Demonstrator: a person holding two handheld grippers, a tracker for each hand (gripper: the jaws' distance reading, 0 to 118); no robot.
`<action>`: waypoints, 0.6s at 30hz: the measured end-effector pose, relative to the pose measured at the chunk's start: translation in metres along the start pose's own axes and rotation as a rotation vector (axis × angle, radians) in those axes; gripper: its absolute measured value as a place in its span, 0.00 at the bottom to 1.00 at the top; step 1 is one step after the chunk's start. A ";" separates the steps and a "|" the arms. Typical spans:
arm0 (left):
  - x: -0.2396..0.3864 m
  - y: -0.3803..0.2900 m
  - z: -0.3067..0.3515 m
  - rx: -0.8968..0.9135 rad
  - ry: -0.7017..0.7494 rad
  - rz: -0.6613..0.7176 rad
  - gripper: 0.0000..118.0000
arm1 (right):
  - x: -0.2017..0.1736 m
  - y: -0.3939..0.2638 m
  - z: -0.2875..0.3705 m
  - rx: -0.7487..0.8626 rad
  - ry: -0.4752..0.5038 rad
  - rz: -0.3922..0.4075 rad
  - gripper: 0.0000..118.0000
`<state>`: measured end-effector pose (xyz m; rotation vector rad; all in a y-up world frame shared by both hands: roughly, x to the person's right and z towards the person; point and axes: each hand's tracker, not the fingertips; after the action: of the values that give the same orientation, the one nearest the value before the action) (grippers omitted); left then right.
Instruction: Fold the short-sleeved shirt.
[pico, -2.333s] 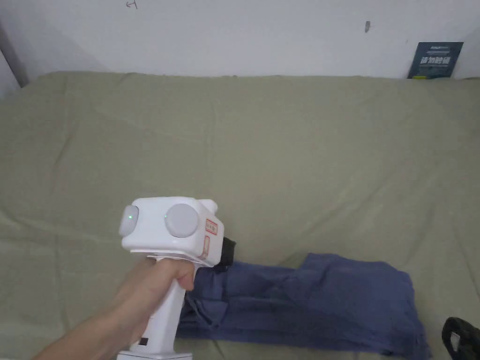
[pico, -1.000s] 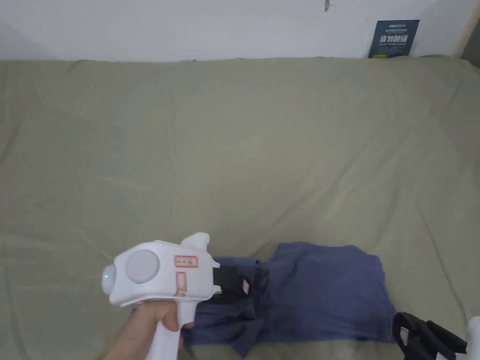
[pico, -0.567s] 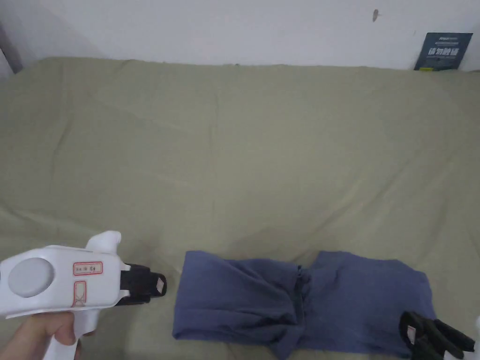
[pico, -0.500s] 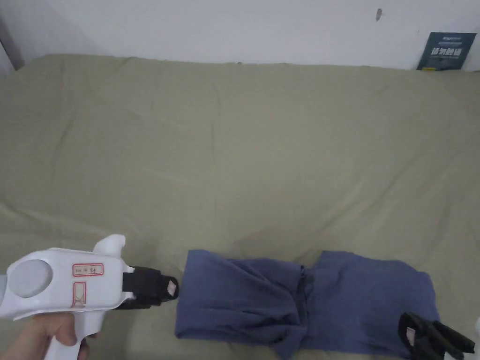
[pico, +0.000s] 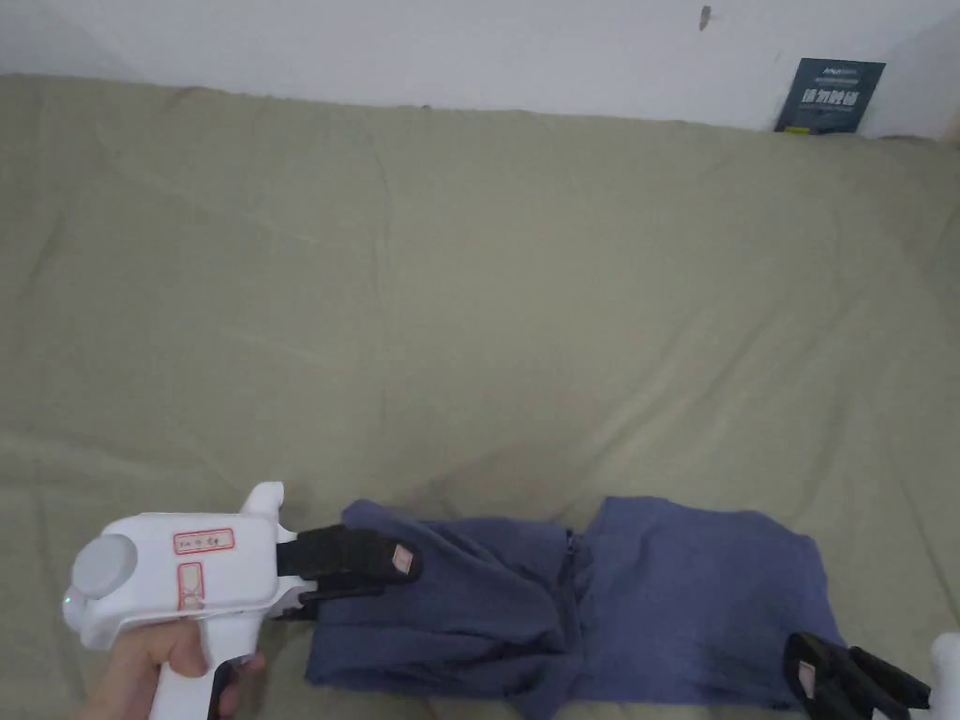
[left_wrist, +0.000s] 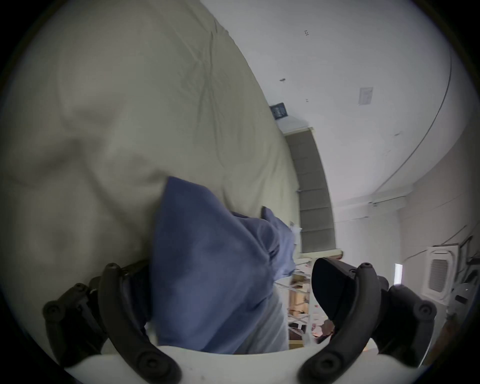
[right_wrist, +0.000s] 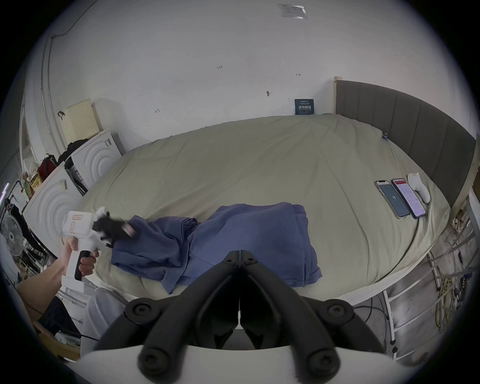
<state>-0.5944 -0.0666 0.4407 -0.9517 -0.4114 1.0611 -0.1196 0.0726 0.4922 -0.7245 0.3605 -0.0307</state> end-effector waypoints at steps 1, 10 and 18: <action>0.002 -0.008 -0.007 -0.017 0.160 -0.015 0.06 | 0.000 0.000 0.002 0.002 -0.002 -0.002 0.00; 0.057 -0.028 0.040 0.090 0.139 -0.084 0.06 | 0.004 0.000 0.015 0.032 0.000 0.012 0.00; 0.094 -0.021 0.152 0.223 0.477 -0.100 0.06 | 0.009 0.007 0.016 0.072 0.050 0.011 0.00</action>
<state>-0.6448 0.0818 0.5285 -0.9375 0.0525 0.7390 -0.1068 0.0870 0.4963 -0.6513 0.4093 -0.0513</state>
